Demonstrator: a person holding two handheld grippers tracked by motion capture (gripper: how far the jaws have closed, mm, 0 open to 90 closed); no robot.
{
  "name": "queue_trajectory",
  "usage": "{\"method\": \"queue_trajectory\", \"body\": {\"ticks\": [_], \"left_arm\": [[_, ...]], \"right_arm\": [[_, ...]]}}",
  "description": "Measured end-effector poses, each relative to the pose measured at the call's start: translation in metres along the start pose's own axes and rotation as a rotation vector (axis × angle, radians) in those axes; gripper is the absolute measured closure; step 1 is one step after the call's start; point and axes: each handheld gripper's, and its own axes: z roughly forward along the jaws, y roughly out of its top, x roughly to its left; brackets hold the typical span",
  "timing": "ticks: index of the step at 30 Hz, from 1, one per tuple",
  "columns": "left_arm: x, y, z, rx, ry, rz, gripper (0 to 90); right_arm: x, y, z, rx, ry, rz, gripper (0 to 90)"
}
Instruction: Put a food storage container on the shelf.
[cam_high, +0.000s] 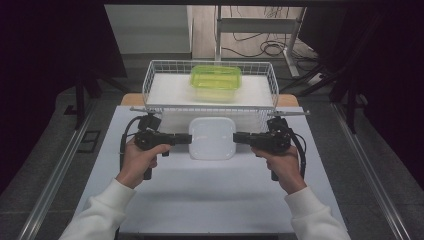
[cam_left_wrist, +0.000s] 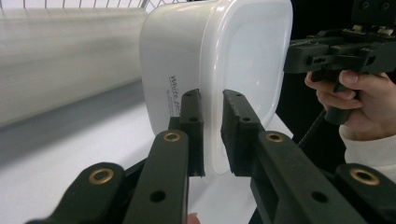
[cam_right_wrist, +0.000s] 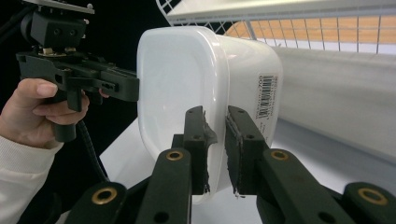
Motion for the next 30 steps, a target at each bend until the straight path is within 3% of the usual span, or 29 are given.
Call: {"method": "queue_trajectory", "body": {"ticks": [12,19,24,30], "left_arm": [[-0.012,0.039,-0.010,-0.016,0.012,0.044,79.3],[-0.018,0.061,-0.015,-0.036,0.001,0.050,79.2],[-0.022,0.077,-0.017,-0.042,0.014,0.076,79.4],[-0.022,0.088,-0.019,-0.053,0.017,0.079,79.1]], "right_arm": [[0.006,0.035,-0.010,-0.039,-0.009,-0.042,77.8],[0.007,0.051,-0.015,-0.064,-0.007,-0.037,77.4],[0.007,0.066,-0.019,-0.085,-0.009,-0.043,77.4],[0.011,0.082,-0.022,-0.098,-0.008,-0.059,77.4]]}}
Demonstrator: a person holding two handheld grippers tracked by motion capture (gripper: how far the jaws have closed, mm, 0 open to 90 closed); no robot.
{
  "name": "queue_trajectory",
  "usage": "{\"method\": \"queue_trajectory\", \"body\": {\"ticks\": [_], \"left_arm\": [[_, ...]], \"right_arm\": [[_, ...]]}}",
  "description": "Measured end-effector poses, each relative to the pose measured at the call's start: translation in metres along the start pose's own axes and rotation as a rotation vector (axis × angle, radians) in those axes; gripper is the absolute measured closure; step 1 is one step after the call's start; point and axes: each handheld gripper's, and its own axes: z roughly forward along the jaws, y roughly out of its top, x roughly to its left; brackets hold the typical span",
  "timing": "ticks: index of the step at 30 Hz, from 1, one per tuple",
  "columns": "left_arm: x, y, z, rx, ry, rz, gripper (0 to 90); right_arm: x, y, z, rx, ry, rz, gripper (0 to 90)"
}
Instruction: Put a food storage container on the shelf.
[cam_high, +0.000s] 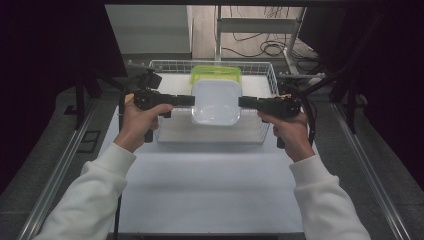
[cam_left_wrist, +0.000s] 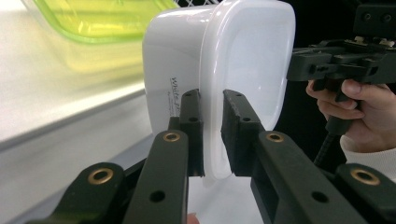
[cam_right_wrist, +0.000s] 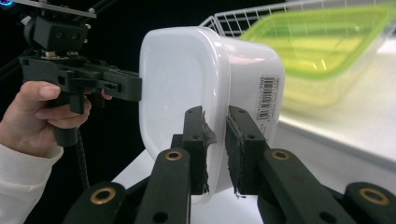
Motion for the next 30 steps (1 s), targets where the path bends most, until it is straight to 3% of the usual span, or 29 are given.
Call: {"method": "queue_trajectory", "body": {"ticks": [19,24,30], "left_arm": [[-0.004,0.053,-0.009,-0.044,0.008,0.043,78.9],[0.000,0.065,-0.004,-0.041,0.026,0.052,78.6],[0.009,0.078,0.001,-0.031,0.035,0.027,78.4]], "right_arm": [[0.006,0.052,-0.004,-0.031,-0.025,-0.040,77.5],[0.001,0.062,-0.002,-0.037,-0.035,-0.035,77.5],[-0.013,0.074,0.008,-0.034,-0.023,-0.007,77.6]]}}
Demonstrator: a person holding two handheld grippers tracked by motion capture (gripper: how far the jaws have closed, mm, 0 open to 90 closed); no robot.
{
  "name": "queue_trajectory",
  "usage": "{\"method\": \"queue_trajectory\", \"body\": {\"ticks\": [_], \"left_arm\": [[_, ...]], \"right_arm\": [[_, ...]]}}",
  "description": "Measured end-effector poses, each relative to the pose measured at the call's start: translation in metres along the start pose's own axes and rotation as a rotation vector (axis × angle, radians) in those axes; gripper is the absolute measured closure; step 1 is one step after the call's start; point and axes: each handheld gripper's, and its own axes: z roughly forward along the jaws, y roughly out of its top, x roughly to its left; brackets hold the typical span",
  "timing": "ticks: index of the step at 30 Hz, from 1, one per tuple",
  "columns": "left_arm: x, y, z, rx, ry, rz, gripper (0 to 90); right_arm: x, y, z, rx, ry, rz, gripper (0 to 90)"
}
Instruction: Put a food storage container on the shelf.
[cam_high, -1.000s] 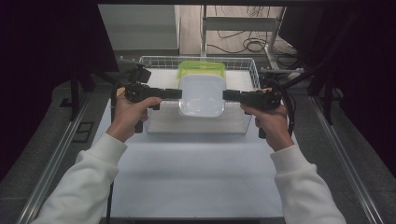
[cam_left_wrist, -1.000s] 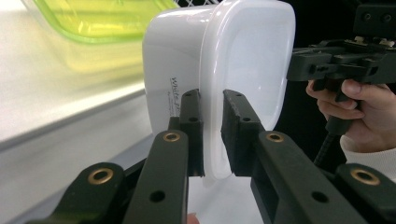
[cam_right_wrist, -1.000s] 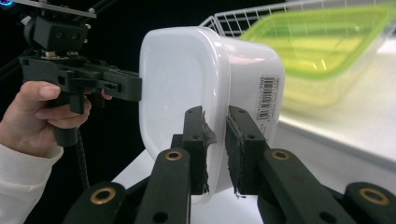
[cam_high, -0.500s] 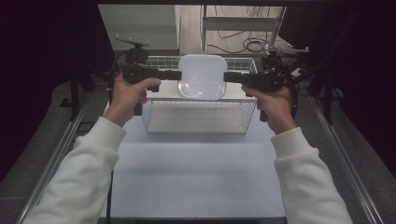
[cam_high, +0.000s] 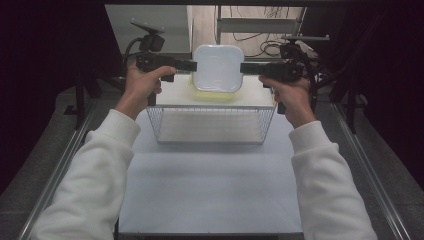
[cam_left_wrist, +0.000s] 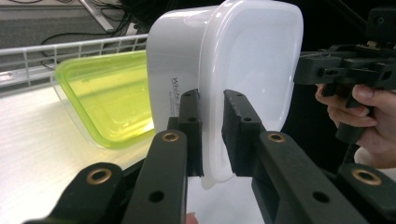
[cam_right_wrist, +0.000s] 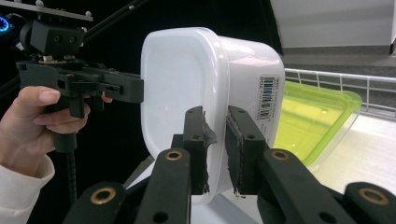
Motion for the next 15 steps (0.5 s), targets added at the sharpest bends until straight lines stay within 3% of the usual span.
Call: {"method": "queue_trajectory", "body": {"ticks": [8,12,15], "left_arm": [[0.022,0.017,0.015,0.016,0.010,-0.034,78.3],[0.035,0.018,0.022,0.031,0.006,-0.062,78.1],[0.038,0.018,0.023,0.032,0.011,-0.065,78.0]], "right_arm": [[-0.015,0.016,0.016,0.026,-0.028,0.022,77.4],[-0.026,0.017,0.027,0.045,-0.035,0.057,77.4],[-0.027,0.016,0.030,0.050,-0.034,0.059,77.4]]}}
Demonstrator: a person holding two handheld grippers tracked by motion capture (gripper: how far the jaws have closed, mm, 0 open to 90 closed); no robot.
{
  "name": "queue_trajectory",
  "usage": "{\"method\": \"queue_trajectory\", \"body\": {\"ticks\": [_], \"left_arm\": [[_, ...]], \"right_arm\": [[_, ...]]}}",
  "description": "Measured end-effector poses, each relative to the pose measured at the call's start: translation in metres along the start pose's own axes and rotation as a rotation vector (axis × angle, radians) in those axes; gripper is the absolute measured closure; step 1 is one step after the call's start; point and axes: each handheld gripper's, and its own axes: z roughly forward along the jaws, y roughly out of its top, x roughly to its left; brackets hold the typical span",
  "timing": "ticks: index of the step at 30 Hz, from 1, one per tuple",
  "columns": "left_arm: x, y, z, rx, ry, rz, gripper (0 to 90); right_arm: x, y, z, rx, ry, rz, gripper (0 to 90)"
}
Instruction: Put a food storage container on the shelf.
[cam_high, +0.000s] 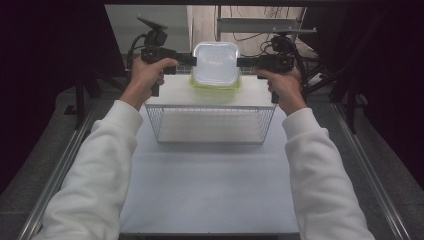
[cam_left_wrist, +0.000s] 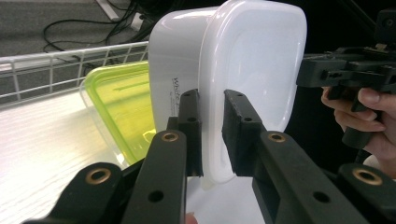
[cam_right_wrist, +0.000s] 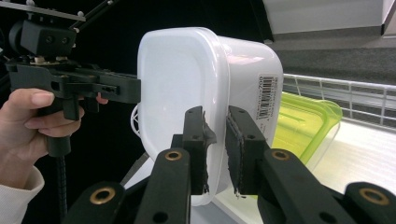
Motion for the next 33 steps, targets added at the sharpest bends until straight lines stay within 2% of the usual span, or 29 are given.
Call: {"method": "queue_trajectory", "body": {"ticks": [10,15,21,24,25,26,28,29,33], "left_arm": [[0.004,-0.001,0.006,0.014,0.023,-0.026,77.6],[0.007,0.002,0.007,0.013,0.006,-0.056,77.6],[0.017,0.008,0.011,0.002,-0.024,-0.135,77.5],[0.024,0.011,0.015,-0.007,-0.046,-0.186,77.3],[0.025,0.012,0.016,-0.009,-0.047,-0.195,76.7],[0.026,0.013,0.018,-0.011,-0.045,-0.203,76.7],[0.028,0.015,0.021,-0.016,-0.038,-0.216,75.7],[0.029,0.017,0.025,-0.022,-0.027,-0.225,75.1],[0.032,0.019,0.031,-0.032,-0.014,-0.241,73.6]], "right_arm": [[-0.006,-0.001,0.007,0.020,-0.007,0.034,77.6],[-0.011,0.000,0.009,0.023,-0.002,0.065,77.3],[-0.023,0.007,0.014,0.047,0.014,0.171,75.2],[-0.026,0.009,0.017,0.049,0.014,0.192,74.1],[-0.028,0.011,0.019,0.057,0.009,0.213,72.8],[-0.028,0.011,0.019,0.057,0.009,0.213,72.8],[-0.031,0.012,0.021,0.066,0.006,0.239,71.5],[-0.034,0.014,0.023,0.071,0.001,0.268,70.4],[-0.039,0.016,0.028,0.071,-0.013,0.306,68.2]]}}
